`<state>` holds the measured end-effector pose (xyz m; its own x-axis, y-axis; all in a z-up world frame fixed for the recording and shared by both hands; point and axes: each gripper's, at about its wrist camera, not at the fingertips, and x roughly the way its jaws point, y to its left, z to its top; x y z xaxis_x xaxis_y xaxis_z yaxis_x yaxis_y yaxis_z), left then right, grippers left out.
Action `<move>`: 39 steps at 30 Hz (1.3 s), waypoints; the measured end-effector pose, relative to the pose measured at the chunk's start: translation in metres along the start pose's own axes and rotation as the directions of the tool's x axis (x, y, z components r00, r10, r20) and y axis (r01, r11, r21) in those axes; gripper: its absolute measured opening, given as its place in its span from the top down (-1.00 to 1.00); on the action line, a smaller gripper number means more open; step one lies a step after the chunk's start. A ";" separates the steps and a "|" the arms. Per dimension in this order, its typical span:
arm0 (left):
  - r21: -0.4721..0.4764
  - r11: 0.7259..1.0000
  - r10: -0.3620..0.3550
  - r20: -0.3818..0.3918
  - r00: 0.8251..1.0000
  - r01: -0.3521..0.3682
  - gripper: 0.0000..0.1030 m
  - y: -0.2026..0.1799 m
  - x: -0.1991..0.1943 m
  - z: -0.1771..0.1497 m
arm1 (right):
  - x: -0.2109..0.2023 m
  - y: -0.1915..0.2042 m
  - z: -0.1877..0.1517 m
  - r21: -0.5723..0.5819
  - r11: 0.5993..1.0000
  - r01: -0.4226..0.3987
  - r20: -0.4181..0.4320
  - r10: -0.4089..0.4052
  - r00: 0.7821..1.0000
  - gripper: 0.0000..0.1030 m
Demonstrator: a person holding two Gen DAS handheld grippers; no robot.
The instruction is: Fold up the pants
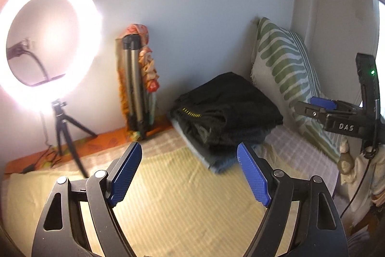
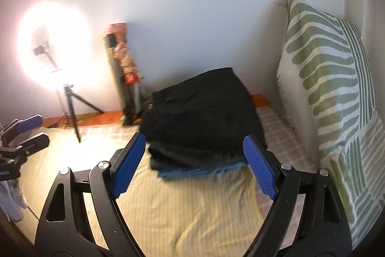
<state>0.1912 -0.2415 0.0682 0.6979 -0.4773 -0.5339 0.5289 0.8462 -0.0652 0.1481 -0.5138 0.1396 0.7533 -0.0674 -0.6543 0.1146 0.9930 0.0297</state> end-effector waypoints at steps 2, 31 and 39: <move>0.012 1.000 0.004 0.007 1.000 -0.004 -0.59 -0.002 -0.013 -0.010 | -0.012 0.009 -0.010 -0.002 1.000 -0.005 0.015 0.005 1.000 -0.66; -0.057 0.998 0.040 0.024 0.999 -0.038 -0.86 0.012 -0.049 -0.103 | -0.029 0.082 -0.097 -0.022 0.999 -0.043 0.065 0.044 0.997 -0.67; -0.035 0.997 0.076 0.023 0.997 -0.075 -0.86 0.009 -0.048 -0.101 | -0.024 0.084 -0.104 -0.032 0.999 -0.035 0.072 0.037 0.997 -0.96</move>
<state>0.1134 -0.1873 0.0079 0.7468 -0.4172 -0.5179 0.4577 0.8874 -0.0548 0.0720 -0.4190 0.0796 0.8017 -0.0374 -0.5965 0.0673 0.9973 0.0279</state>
